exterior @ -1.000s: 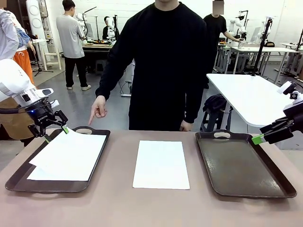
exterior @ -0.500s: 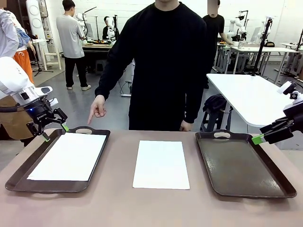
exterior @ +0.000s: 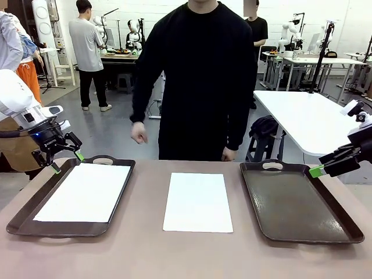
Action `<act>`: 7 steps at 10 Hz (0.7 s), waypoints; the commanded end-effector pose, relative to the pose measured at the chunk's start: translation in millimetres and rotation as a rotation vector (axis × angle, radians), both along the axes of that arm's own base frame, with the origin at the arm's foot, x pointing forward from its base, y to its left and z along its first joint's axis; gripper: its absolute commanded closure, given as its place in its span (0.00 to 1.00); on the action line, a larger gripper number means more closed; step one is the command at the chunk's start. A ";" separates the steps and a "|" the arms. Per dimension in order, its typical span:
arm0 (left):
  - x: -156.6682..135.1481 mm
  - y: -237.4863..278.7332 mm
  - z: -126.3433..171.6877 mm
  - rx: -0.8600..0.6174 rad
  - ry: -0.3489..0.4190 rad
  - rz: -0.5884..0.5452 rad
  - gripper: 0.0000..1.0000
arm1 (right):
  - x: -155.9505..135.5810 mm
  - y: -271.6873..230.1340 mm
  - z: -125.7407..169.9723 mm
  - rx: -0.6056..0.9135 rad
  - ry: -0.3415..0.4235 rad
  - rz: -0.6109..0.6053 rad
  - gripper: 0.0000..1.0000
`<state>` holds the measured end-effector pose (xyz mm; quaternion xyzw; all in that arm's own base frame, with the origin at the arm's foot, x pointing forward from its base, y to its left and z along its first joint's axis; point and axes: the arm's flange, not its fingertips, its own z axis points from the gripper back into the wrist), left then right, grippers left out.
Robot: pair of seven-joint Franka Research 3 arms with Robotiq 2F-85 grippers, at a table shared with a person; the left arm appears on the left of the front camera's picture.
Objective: Sort the A4 documents.
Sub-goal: Place the A4 Paper in the designated Handle tray.
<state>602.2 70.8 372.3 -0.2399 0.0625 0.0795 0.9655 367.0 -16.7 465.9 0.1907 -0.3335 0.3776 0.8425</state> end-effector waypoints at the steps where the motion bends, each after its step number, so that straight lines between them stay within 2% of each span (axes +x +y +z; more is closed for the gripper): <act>1: 1.1 -0.5 0.5 0.008 -0.004 -0.004 0.00 | 4.9 0.9 -1.8 0.024 -0.012 0.018 0.00; 7: 1.1 -0.5 0.5 0.008 -0.004 -0.004 0.00 | 4.9 0.9 -1.8 0.024 -0.012 0.018 0.00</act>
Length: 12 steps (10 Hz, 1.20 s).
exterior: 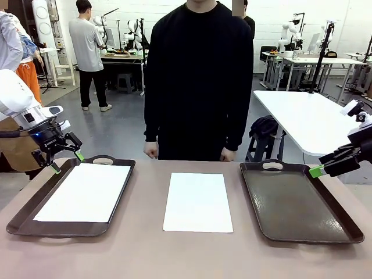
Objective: Sort the A4 documents.
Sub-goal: Place the A4 Paper in the designated Handle tray, then receive the A4 Paper.
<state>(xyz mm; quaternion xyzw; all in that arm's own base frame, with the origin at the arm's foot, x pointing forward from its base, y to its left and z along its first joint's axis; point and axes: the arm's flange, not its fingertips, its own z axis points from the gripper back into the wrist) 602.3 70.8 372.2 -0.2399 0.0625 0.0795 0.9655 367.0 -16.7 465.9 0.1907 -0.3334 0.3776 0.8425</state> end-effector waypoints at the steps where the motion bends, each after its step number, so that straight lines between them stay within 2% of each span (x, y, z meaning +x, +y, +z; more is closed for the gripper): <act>1: 1.1 -0.5 0.5 0.008 -0.004 -0.004 0.00 | 4.9 0.9 -1.8 0.024 -0.012 0.018 0.00; 12: 1.1 -0.5 0.5 0.008 -0.004 -0.004 0.00 | 4.9 0.9 -1.8 0.024 -0.012 0.018 0.00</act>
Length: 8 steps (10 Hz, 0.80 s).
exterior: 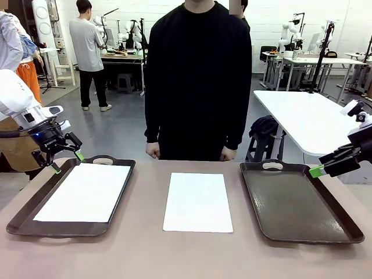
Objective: Sort the A4 documents.
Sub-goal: Receive the A4 Paper.
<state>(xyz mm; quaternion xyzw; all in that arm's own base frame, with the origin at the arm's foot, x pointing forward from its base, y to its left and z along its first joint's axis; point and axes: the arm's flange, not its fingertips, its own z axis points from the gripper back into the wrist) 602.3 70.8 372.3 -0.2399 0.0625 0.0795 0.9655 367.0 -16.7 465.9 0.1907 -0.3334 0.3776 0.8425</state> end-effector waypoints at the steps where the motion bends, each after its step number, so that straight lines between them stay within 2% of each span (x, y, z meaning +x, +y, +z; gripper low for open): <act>1: 0.0 0.0 0.0 0.000 0.000 0.000 0.00 | 4.9 0.9 -1.8 0.024 -0.012 0.018 0.00; 2: -2.9 -16.5 24.5 0.038 -0.092 -0.036 0.00 | 4.9 0.9 -1.8 0.024 -0.012 0.018 0.00; 5: -43.2 -56.0 107.0 0.011 -0.510 0.001 0.00 | 4.9 0.9 -1.8 0.024 -0.012 0.018 0.00; 6: -59.9 -60.9 128.7 -0.036 -0.641 -0.028 0.00 | 4.9 0.9 -1.8 0.024 -0.012 0.018 0.00; 7: -75.7 -64.0 146.7 -0.075 -0.768 -0.071 0.00 | 4.9 0.9 -1.8 0.024 -0.012 0.018 0.00; 8: -83.0 -67.1 148.8 -0.074 -0.848 -0.099 0.00 | 4.9 0.9 -1.8 0.024 -0.012 0.018 0.00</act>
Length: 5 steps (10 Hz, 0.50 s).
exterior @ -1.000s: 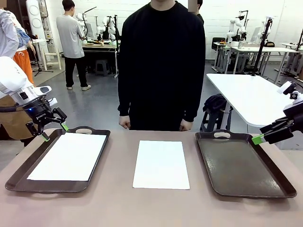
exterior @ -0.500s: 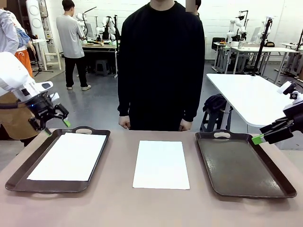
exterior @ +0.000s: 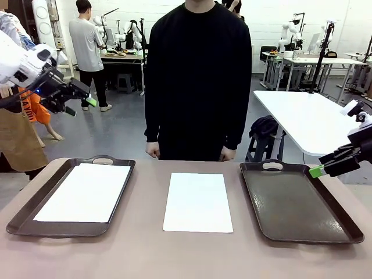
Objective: Sort the A4 documents.
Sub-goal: Receive the A4 Paper.
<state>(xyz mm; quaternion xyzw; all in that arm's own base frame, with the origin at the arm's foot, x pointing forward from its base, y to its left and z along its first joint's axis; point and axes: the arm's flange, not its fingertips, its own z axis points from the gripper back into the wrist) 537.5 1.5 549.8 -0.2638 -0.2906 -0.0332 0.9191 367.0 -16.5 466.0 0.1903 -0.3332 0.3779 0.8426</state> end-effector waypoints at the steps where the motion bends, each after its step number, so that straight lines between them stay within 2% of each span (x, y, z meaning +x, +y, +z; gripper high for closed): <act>1: -17.5 -3.2 -44.3 -0.078 -0.045 -0.125 0.00 | 5.0 0.7 -1.9 0.025 -0.012 0.018 0.00; 2: -32.5 -11.4 -47.1 -0.103 -0.059 -0.225 0.00 | 5.0 0.7 -1.9 0.025 -0.012 0.018 0.00; 3: -39.1 -22.9 -47.1 -0.054 -0.091 -0.317 0.00 | 5.0 0.7 -1.9 0.025 -0.012 0.018 0.00; 5: -40.8 -33.2 -48.1 0.025 -0.140 -0.380 0.00 | 5.0 0.7 -1.9 0.025 -0.012 0.018 0.00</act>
